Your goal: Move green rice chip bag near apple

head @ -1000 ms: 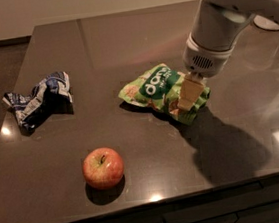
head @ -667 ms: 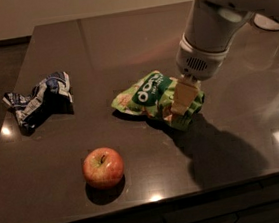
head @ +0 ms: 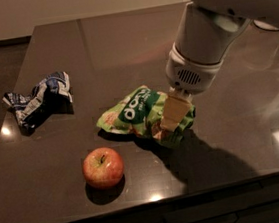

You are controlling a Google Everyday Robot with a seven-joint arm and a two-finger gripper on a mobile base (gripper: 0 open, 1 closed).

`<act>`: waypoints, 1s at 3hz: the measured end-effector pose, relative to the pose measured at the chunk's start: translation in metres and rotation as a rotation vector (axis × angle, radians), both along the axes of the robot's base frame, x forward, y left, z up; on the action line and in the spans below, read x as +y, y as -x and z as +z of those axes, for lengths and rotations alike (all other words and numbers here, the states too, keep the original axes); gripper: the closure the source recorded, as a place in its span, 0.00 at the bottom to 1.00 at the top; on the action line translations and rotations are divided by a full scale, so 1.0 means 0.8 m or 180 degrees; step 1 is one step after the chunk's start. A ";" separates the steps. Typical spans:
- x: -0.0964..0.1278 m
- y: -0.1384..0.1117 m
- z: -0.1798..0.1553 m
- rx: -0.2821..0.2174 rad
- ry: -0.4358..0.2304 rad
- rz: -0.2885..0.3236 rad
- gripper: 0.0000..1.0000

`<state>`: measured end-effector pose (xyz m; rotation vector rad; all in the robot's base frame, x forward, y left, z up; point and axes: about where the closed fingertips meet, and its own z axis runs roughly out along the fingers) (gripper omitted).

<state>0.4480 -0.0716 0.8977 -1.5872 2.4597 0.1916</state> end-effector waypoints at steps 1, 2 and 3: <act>0.012 0.021 -0.008 0.0027 -0.0007 0.0073 1.00; 0.020 0.033 -0.017 0.0043 0.0018 0.0104 0.82; 0.026 0.038 -0.023 0.0060 0.0016 0.0131 0.59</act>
Offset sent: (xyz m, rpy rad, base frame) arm -0.0375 0.0202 -0.0235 -0.0173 0.0266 0.0405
